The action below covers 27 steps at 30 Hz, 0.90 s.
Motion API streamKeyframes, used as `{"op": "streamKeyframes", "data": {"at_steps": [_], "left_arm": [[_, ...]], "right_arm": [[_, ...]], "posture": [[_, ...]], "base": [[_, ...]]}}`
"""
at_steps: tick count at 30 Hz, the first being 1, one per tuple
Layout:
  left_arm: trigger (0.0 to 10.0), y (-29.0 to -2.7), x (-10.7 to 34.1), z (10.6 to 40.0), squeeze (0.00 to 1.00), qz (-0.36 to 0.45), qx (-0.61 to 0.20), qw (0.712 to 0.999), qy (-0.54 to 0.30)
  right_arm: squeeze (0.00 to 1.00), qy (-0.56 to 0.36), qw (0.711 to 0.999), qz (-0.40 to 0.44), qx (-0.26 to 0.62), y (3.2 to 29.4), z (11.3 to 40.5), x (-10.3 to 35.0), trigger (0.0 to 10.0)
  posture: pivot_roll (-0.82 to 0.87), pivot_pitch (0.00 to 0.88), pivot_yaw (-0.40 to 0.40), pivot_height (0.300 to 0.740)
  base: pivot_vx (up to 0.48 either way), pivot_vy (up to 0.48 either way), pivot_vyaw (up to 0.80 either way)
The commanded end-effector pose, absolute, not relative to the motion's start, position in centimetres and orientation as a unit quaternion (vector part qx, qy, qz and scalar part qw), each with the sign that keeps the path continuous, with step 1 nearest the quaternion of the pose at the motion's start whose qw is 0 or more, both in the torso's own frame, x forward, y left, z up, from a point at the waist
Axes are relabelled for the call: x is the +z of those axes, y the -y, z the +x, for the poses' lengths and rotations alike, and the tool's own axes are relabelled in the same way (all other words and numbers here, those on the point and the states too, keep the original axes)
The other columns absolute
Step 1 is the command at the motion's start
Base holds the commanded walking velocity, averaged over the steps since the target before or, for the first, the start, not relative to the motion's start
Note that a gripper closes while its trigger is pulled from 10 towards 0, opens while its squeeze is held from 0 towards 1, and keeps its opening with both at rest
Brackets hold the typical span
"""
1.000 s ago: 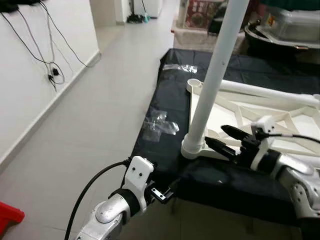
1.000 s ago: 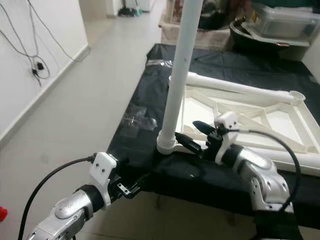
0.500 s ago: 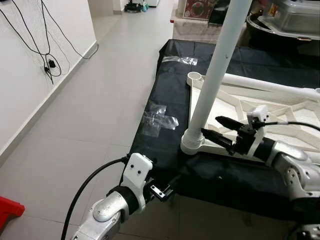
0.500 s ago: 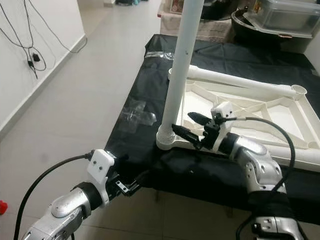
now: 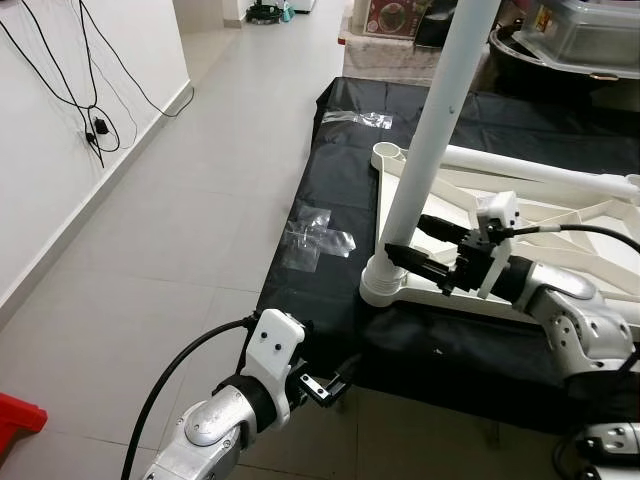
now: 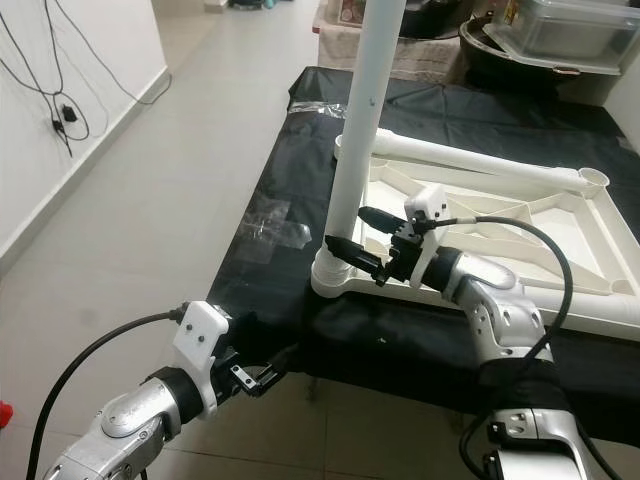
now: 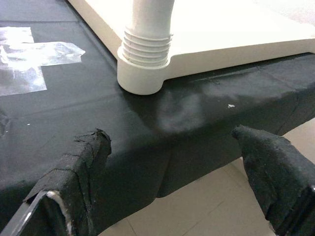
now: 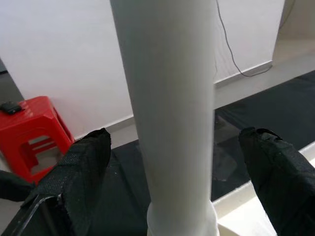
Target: Building children table
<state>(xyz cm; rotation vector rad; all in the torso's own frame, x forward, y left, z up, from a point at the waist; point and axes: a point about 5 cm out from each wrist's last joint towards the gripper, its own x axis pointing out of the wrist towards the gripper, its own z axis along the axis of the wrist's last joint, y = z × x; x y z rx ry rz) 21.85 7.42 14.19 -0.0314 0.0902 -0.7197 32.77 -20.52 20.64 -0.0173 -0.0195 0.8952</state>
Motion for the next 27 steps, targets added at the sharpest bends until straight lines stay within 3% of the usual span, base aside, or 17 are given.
{"op": "streamKeyframes", "data": {"at_steps": [1,27], "left_arm": [[10.0,-7.3,14.1,21.5,0.0,-0.02,-0.358,0.932,-0.051],[10.0,-7.1,14.1,21.4,0.0,-0.023,-0.356,0.933,-0.053]], "right_arm": [[0.0,0.008,0.901,-0.009,0.434,20.4,32.9,20.4,10.0],[0.0,0.042,0.898,-0.009,0.438,18.2,34.8,21.9,10.0]], "posture": [[0.17,0.122,-0.088,0.74],[0.17,0.133,-0.1,0.74]], "base": [[0.0,0.0,0.0],[0.0,0.0,0.0]]}}
